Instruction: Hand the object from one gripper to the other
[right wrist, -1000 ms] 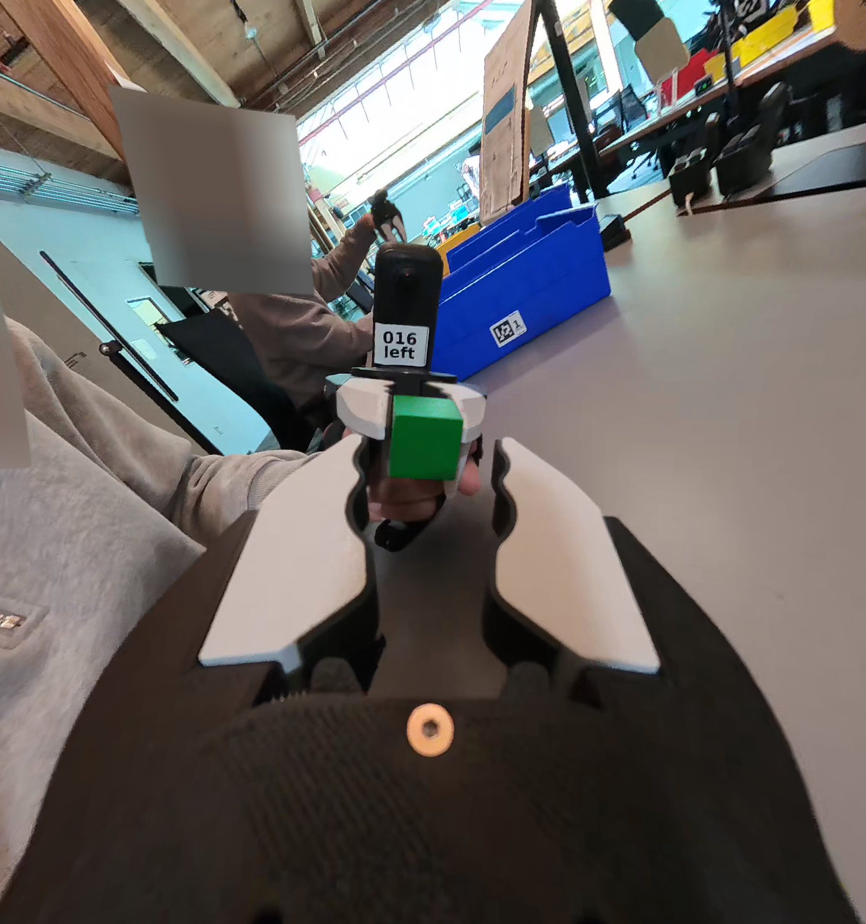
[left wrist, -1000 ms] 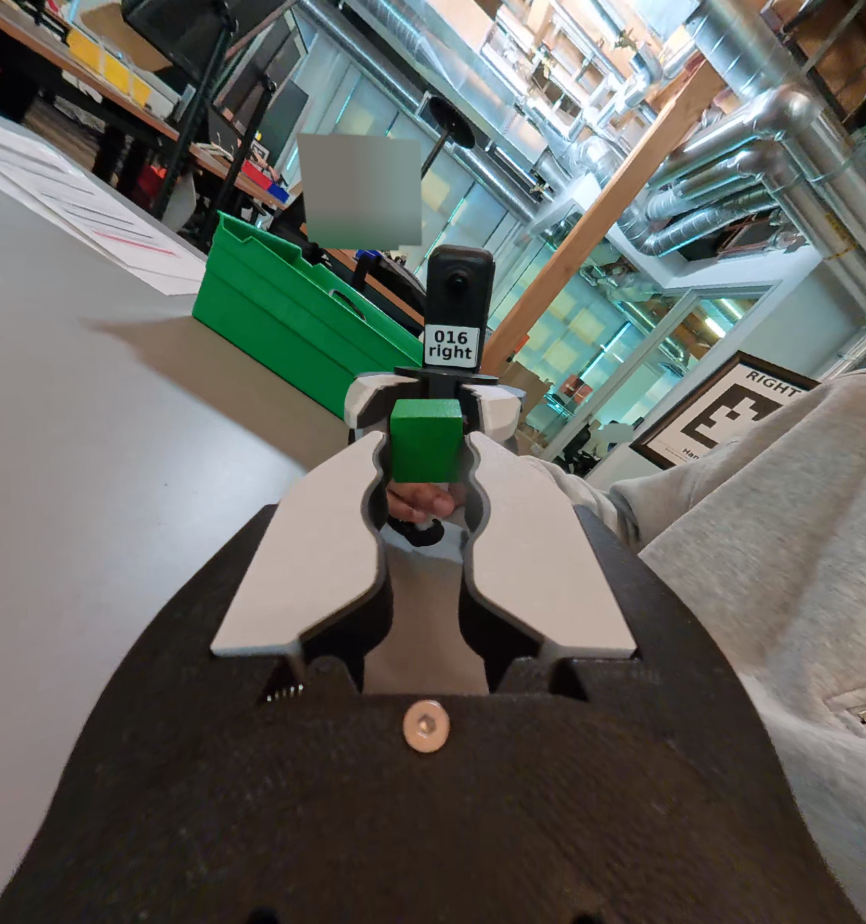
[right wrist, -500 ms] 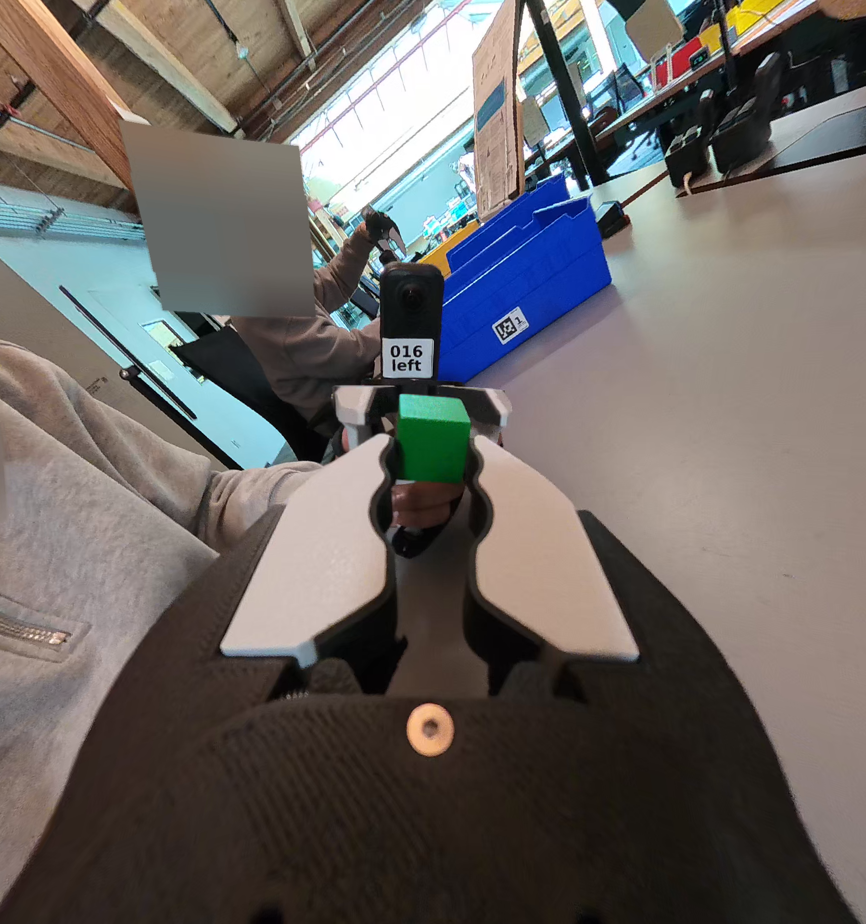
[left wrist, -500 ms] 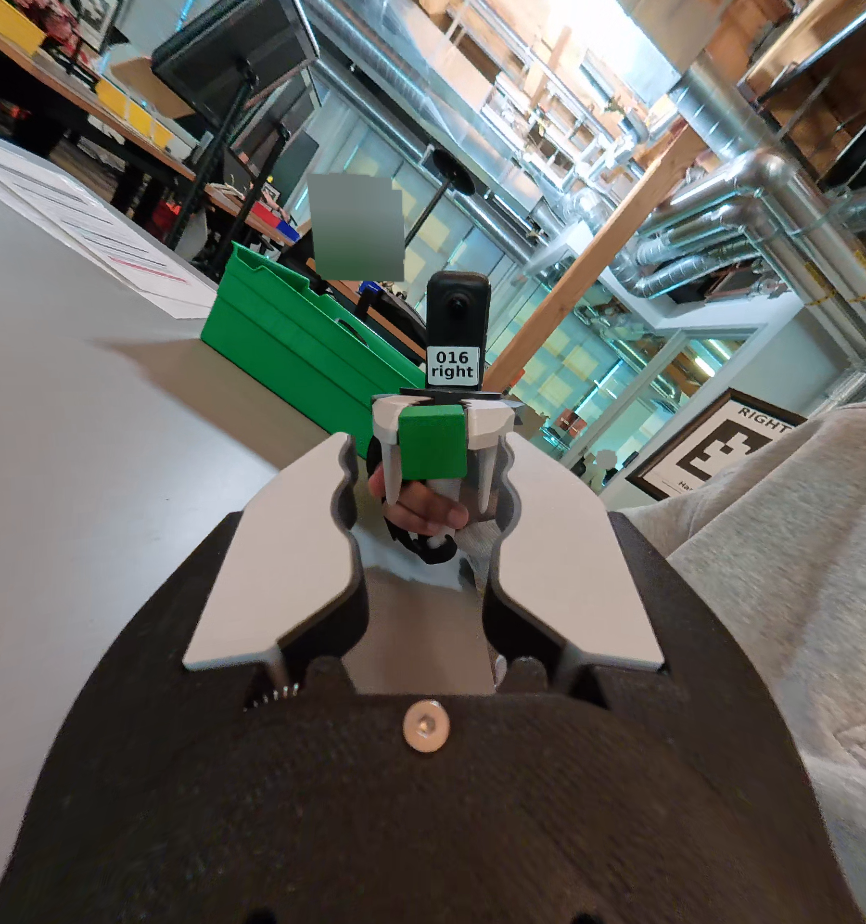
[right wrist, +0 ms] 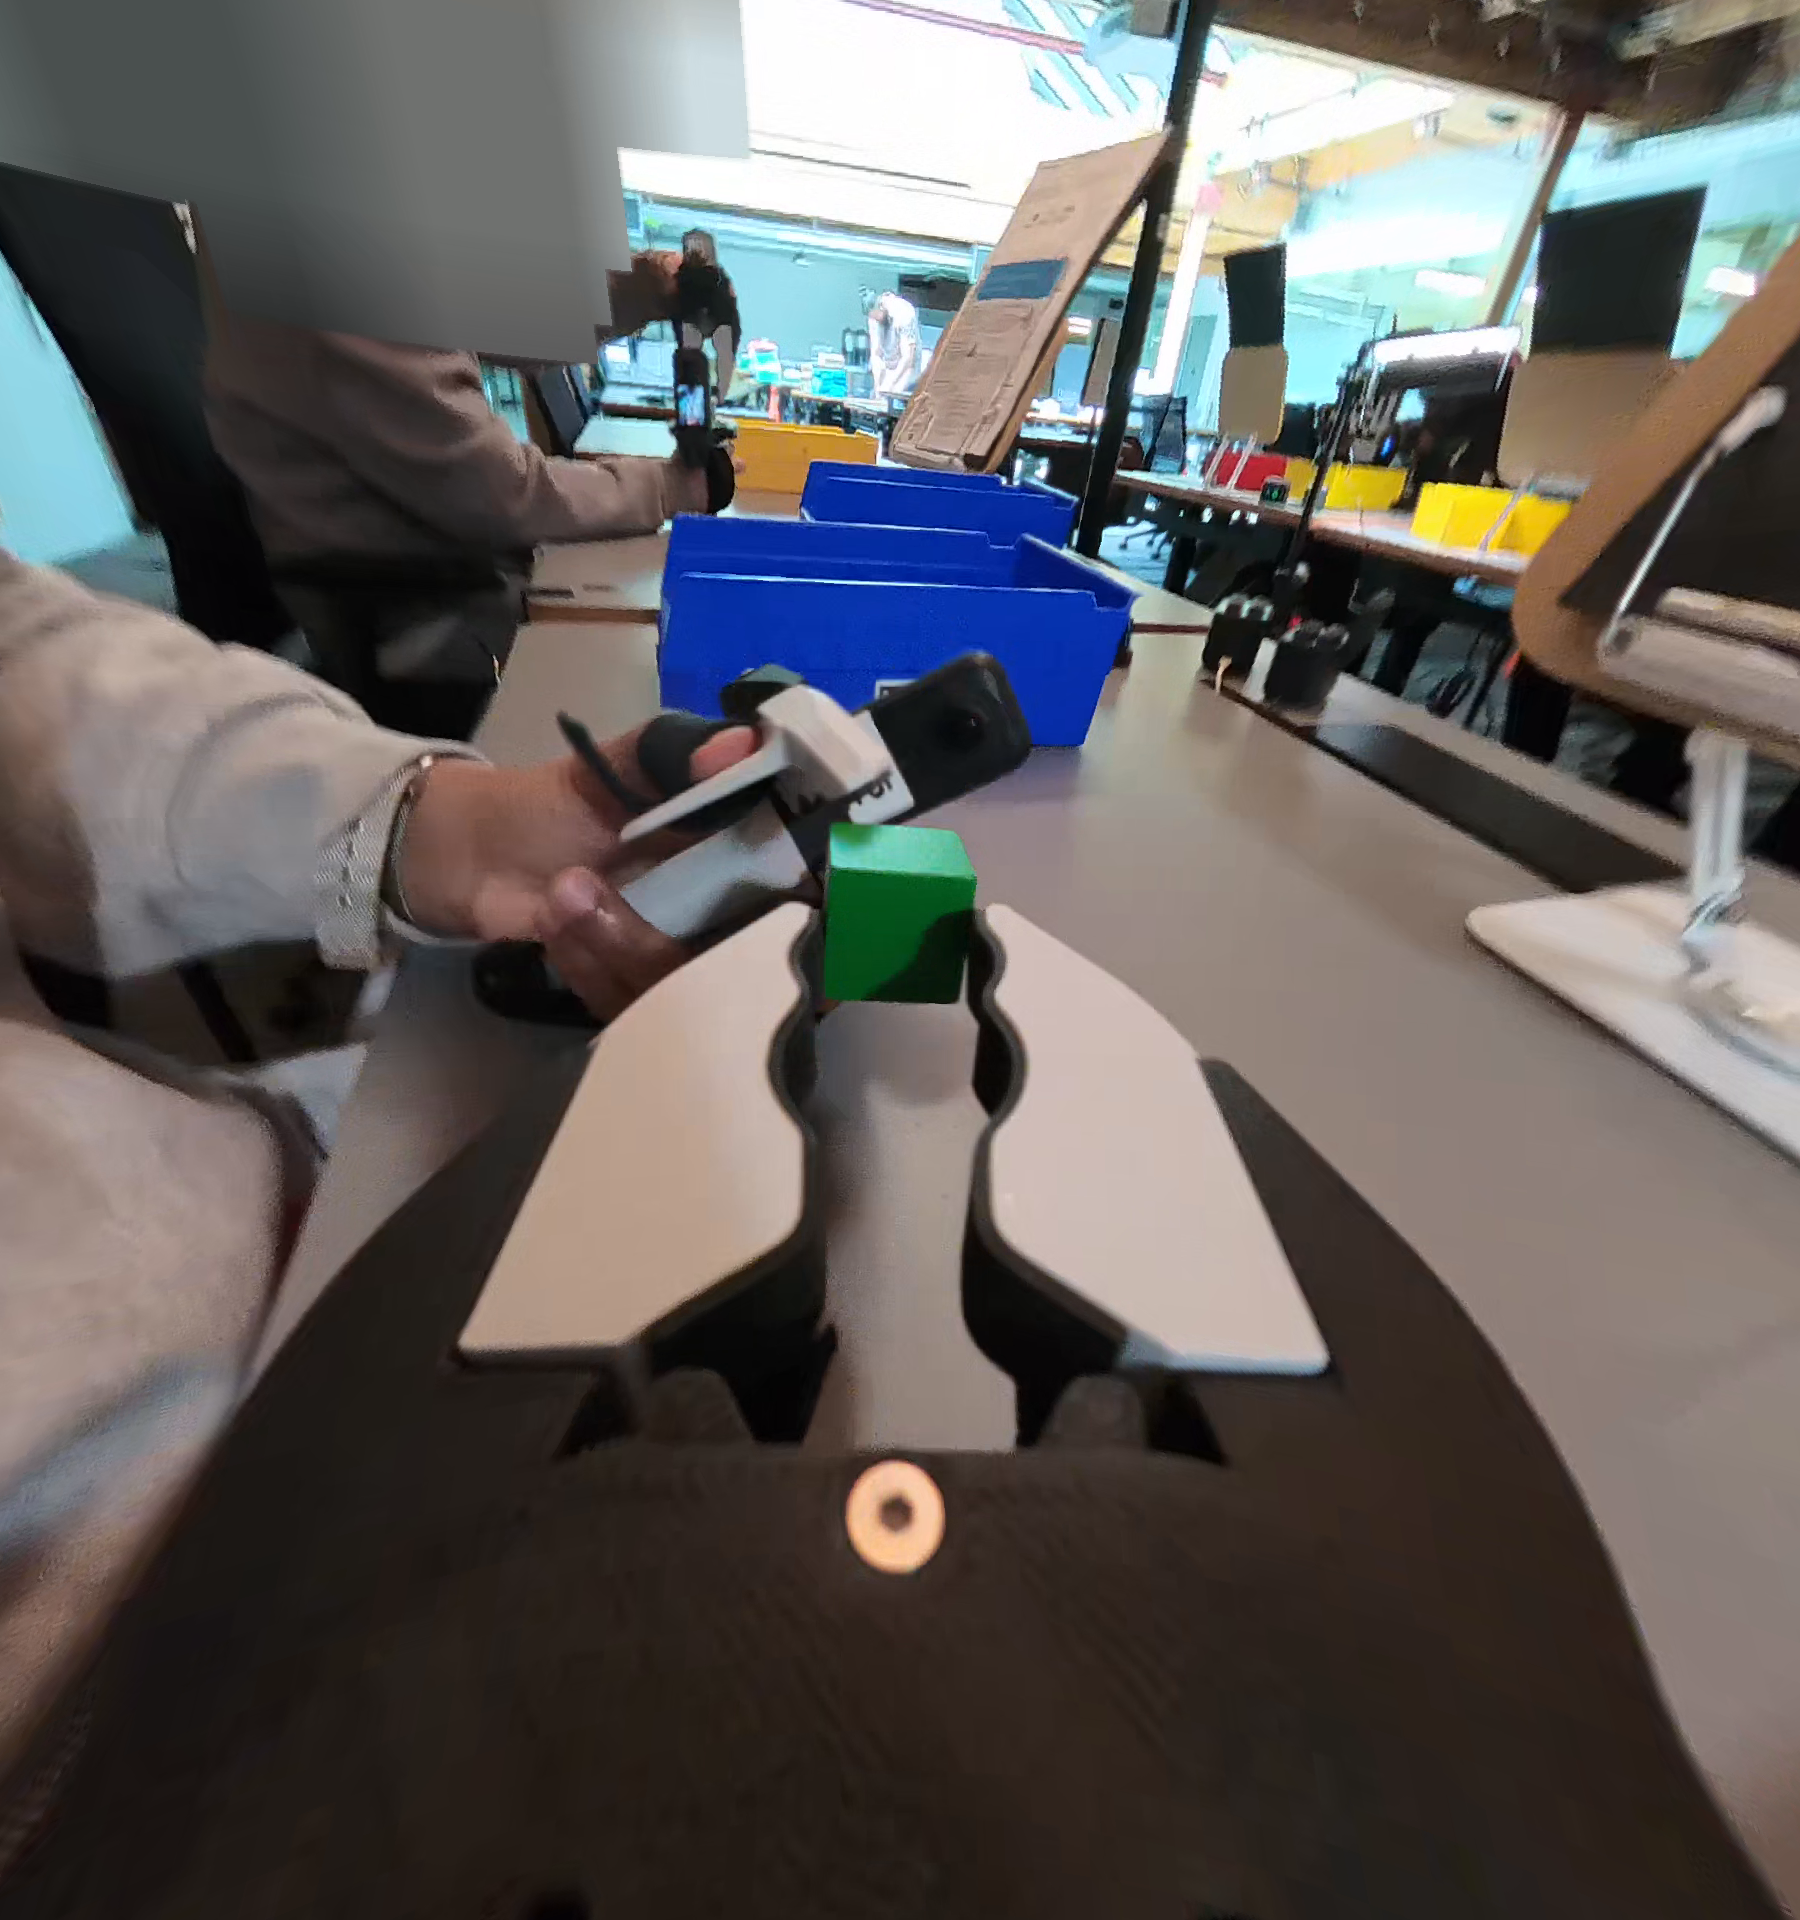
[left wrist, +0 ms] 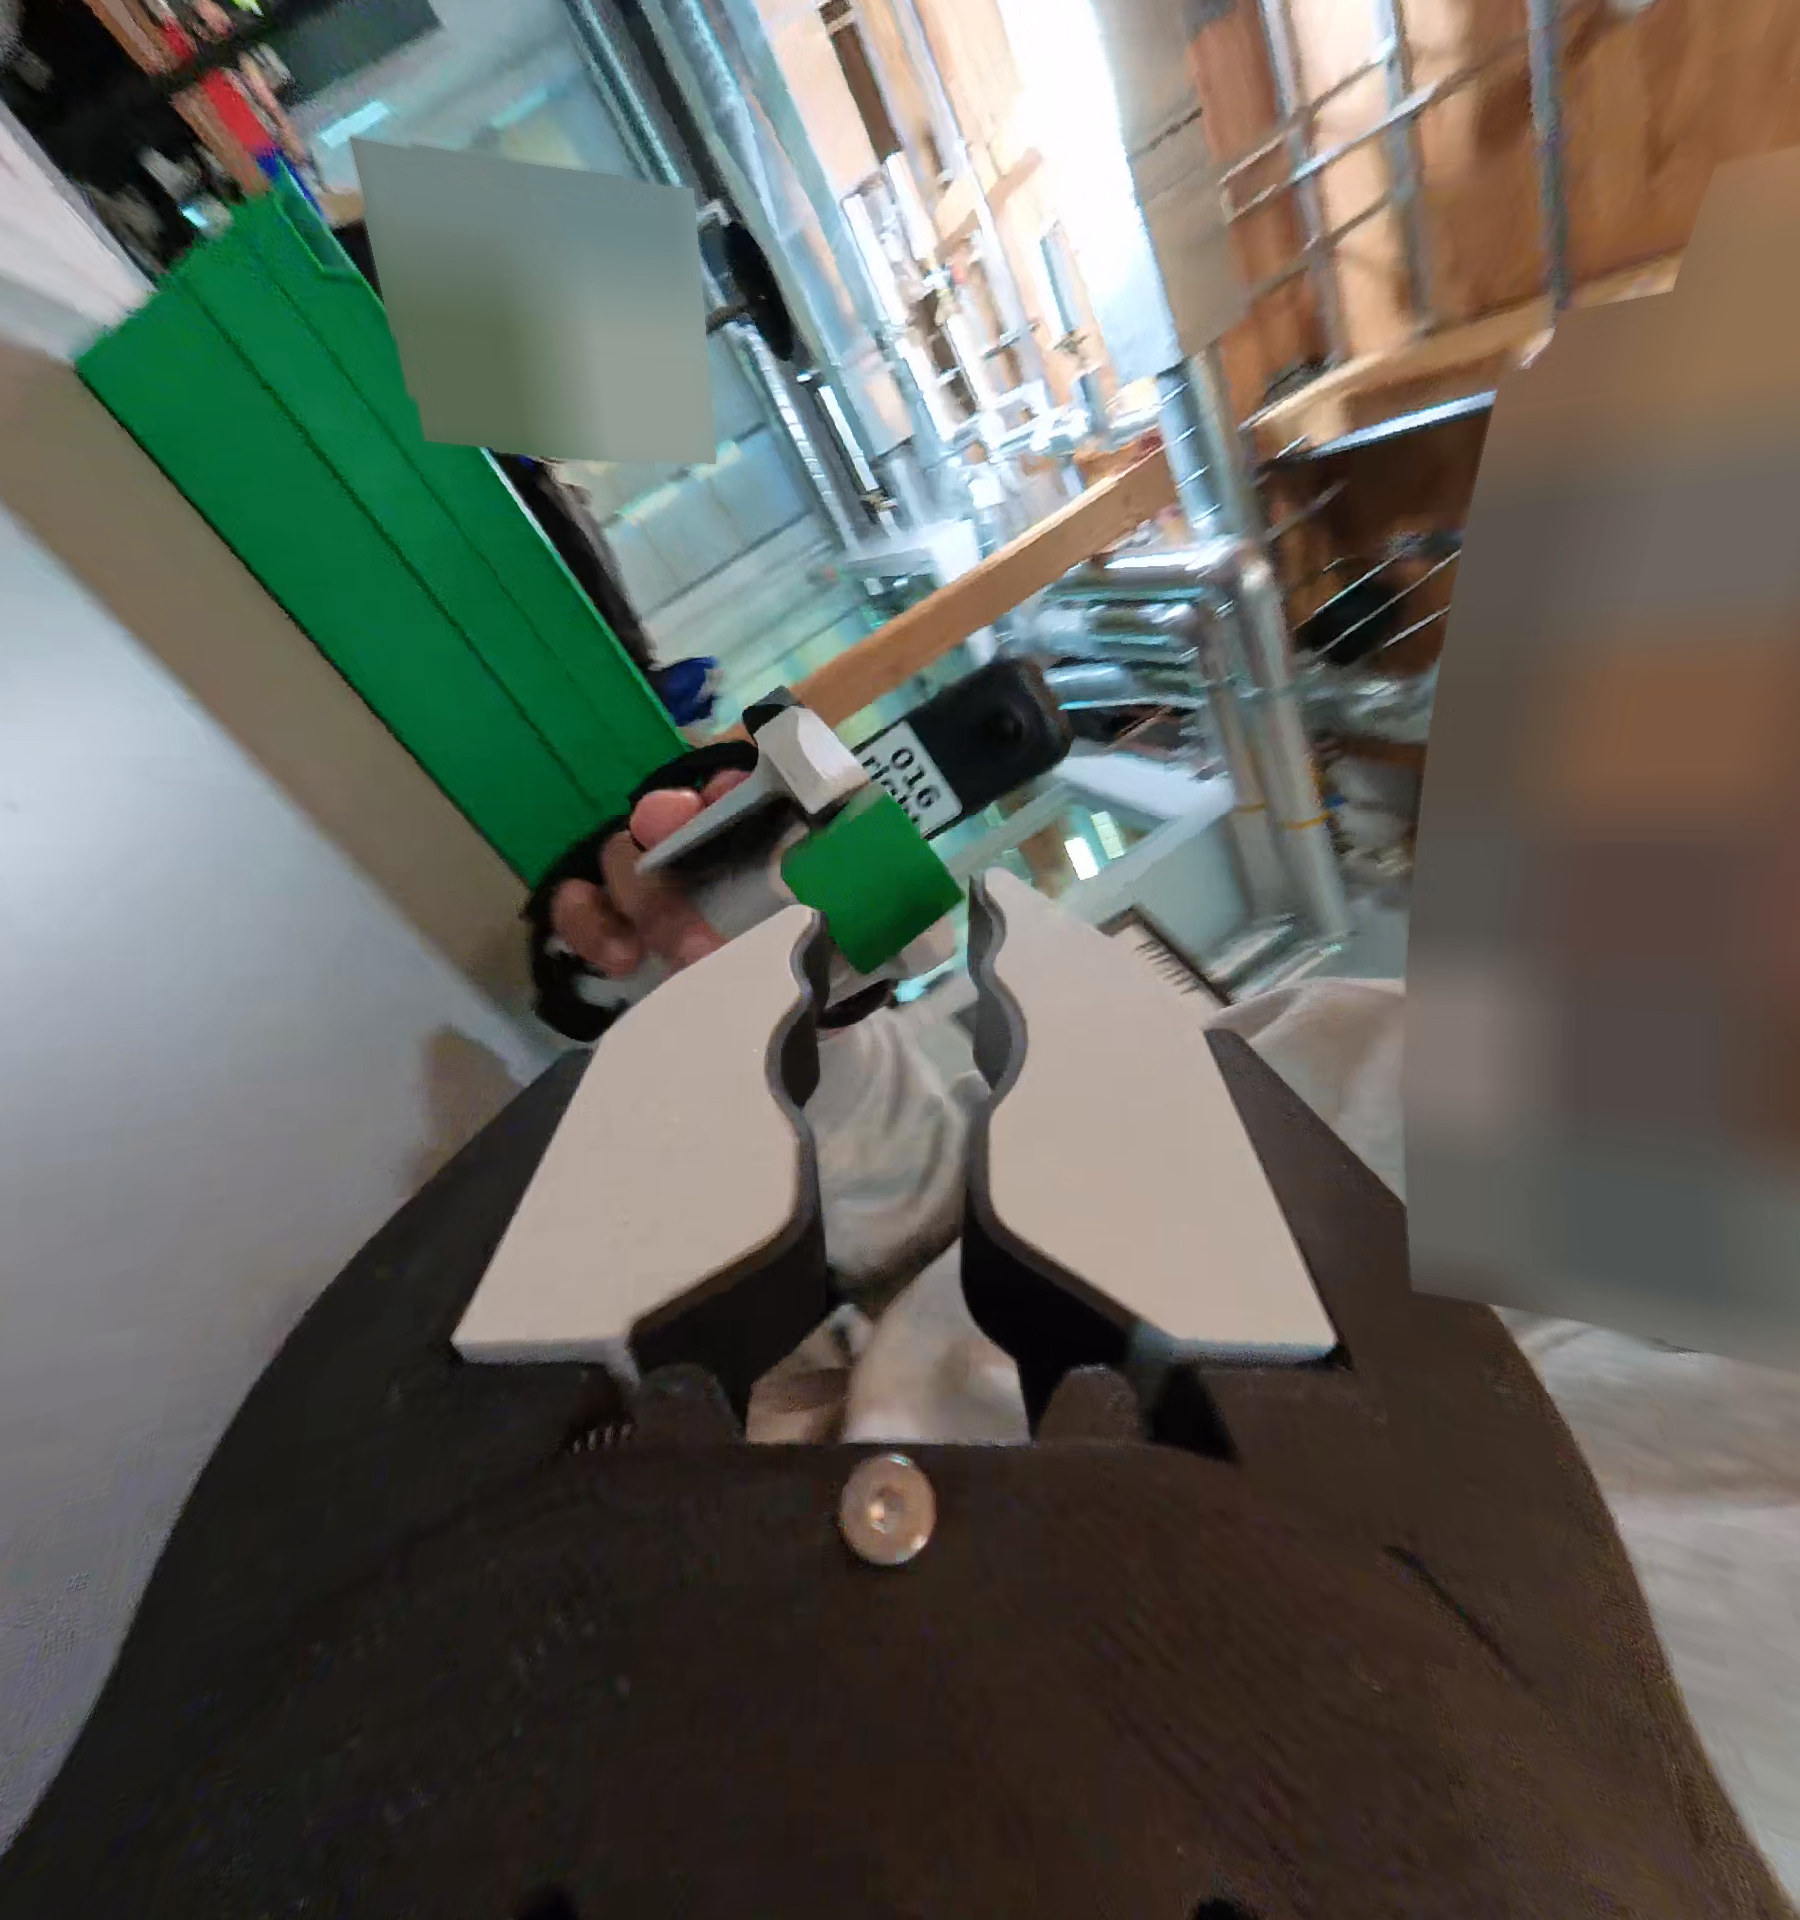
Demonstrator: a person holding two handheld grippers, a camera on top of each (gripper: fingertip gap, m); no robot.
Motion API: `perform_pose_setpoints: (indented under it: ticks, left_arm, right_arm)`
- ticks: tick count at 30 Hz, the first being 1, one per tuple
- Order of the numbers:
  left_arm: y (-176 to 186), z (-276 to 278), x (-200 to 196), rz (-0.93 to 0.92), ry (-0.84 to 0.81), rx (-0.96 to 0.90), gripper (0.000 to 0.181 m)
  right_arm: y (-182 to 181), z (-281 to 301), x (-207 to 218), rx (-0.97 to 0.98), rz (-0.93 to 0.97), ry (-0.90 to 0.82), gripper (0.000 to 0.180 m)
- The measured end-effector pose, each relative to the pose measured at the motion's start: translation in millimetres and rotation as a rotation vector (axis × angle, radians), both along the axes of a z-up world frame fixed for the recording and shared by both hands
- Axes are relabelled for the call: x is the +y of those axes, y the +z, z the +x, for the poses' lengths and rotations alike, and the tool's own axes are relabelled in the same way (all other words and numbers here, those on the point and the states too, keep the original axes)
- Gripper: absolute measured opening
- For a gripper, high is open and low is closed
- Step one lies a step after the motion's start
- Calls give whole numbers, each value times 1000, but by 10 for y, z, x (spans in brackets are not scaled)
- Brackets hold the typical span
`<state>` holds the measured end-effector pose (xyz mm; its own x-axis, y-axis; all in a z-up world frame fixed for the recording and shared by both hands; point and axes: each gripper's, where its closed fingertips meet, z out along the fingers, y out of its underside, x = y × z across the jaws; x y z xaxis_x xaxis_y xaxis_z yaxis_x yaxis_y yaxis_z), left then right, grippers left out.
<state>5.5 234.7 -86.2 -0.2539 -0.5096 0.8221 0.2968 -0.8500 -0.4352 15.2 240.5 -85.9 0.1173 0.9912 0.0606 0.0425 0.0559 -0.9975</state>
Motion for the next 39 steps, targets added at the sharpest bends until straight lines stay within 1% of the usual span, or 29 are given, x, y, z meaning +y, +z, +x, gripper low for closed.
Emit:
perform_pose_setpoints:
  ticks: [2, 5, 8, 13, 15, 19, 21, 23, 27, 31, 33, 36, 39]
  left_arm:
    - [-21, -1, 3, -76, -42, -45, 32]
    - [-122, 79, -54, -106, -105, 25, 43]
    - [-196, 153, -109, -93, -134, 98, 39]
    - [-139, 119, -97, -93, -130, 44, 32]
    - [-151, 147, -114, -100, -143, 47, 44]
    - [-143, 218, -184, -110, -188, 28, 47]
    - [-89, 184, -162, -107, -171, -11, 31]
    - [-99, 177, -165, -90, -169, 11, 30]
    - [-106, 162, -134, -45, -122, 59, 28]
    - [-73, 129, -66, 57, -13, 104, 28]
    - [-53, 101, -28, 140, 62, 145, 28]
    - [-53, 79, 13, 260, 155, 229, 28]
    - [-31, 68, 34, 379, 240, 287, 28]
  right_arm:
    - [-18, -16, -42, -25, 100, 8, 26]
    - [-67, -28, -84, -62, 167, 25, 26]
    - [-82, -27, -101, -74, 195, 33, 26]
    - [-75, -38, -149, -68, 219, 57, 26]
    - [-74, -46, -162, -68, 226, 61, 26]
    - [-60, -46, -166, -60, 231, 59, 26]
    - [-78, -44, -145, -70, 233, 48, 26]
    - [-88, -48, -141, -77, 234, 46, 26]
    - [-114, -52, -114, -90, 218, 33, 28]
    - [-99, -38, -6, -56, 81, -4, 55]
    - [-46, -17, 37, -10, -16, -8, 61]
    - [69, 24, 53, 74, -97, 3, 62]
    - [123, 36, 30, 117, -158, 28, 57]
